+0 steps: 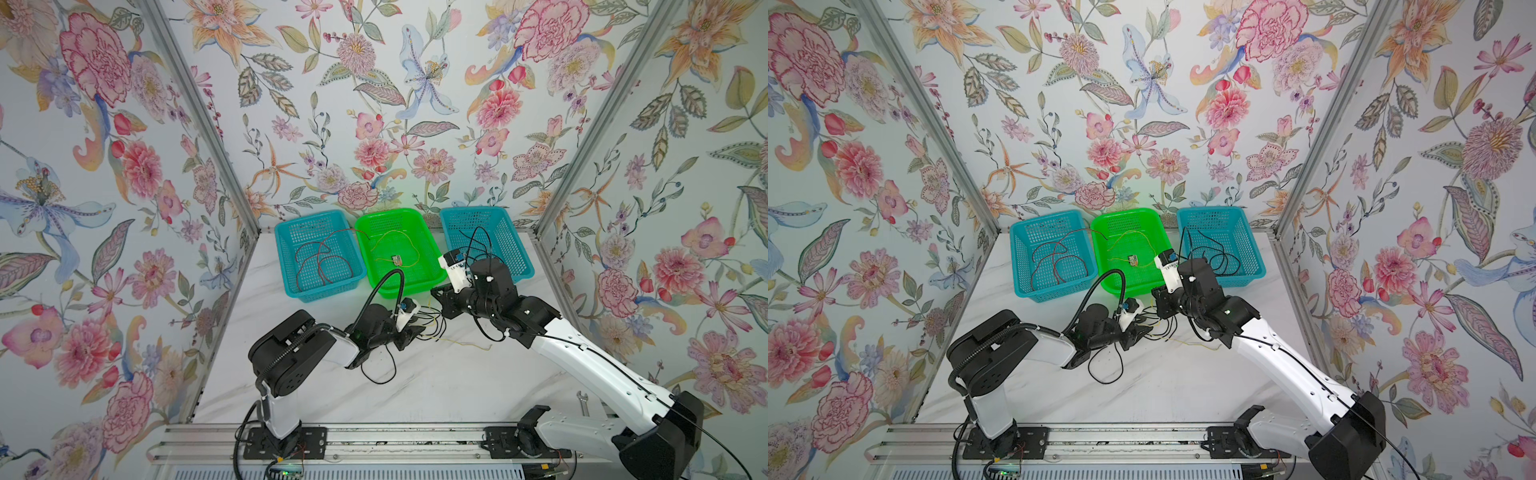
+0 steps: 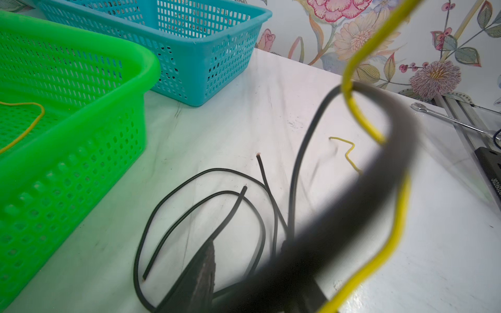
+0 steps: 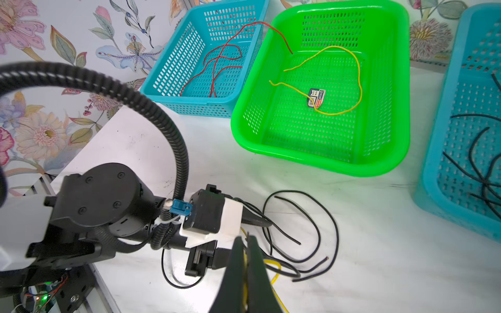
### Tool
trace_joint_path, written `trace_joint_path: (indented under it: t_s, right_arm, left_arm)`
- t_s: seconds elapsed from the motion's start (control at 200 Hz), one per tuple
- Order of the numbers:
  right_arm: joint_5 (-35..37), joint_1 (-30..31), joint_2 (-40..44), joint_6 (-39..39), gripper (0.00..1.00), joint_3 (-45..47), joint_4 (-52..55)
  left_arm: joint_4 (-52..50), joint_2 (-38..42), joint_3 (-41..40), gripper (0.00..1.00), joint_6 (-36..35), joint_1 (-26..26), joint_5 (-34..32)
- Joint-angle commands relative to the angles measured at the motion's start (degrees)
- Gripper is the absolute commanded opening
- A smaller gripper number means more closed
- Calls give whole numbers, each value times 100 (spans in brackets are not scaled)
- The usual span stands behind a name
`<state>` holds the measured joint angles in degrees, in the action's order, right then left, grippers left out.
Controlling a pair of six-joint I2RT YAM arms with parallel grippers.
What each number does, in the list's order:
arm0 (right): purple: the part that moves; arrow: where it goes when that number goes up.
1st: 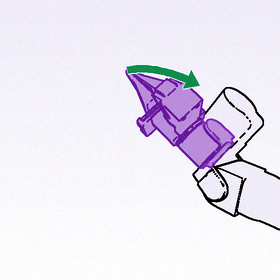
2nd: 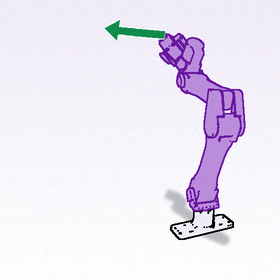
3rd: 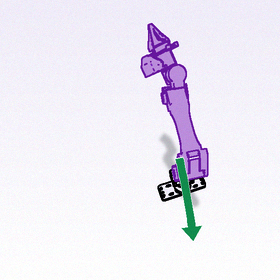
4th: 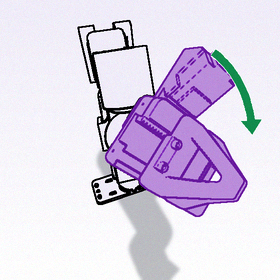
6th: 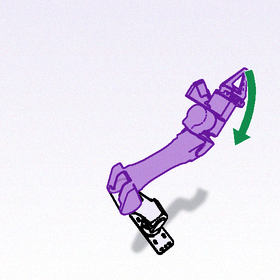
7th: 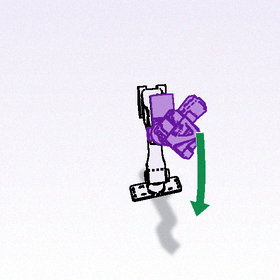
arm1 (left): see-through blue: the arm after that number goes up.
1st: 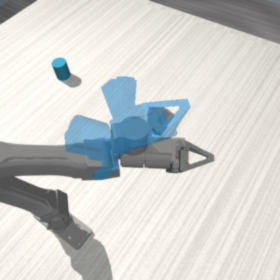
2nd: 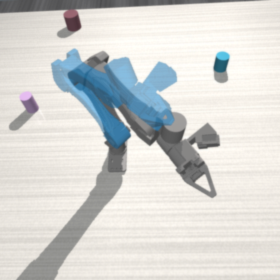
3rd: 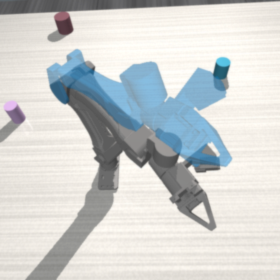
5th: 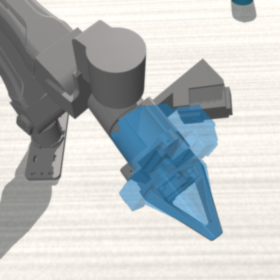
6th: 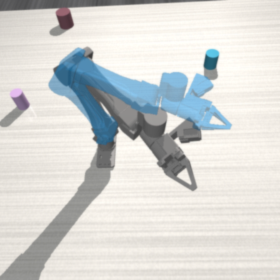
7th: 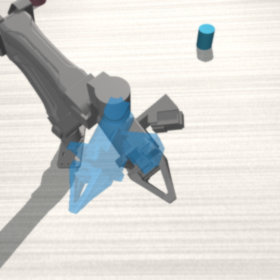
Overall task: Untangle and sort cables by color
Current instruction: Untie the cable.
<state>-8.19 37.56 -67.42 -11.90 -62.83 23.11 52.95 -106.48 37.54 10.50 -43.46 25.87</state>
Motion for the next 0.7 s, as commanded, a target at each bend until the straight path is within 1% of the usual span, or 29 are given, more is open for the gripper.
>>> trace_joint_path:
  t_s: [0.0,0.12,0.325,0.415,0.521,0.636,0.696]
  right_arm:
    - [-222,-223,326,-64,0,-514,13]
    - [-298,-410,405,10,0,-952,201]
    - [-554,-700,364,61,0,-1711,361]
    - [-645,-733,297,59,0,-1966,381]
    - [-588,-758,202,117,0,-2196,376]
    - [-444,-815,-78,209,0,-2501,356]
    - [-415,-851,-302,256,0,-2699,279]
  left_arm:
    - [-146,-290,-71,39,-48,-4,37]
    - [-71,-428,-87,36,-48,-4,41]
    - [83,-522,-201,36,-39,0,24]
    - [84,-503,-233,36,-64,-3,15]
    - [80,-456,-290,36,-75,5,6]
    - [118,-312,-400,38,-66,29,-28]
    - [135,-178,-471,43,-44,55,-68]
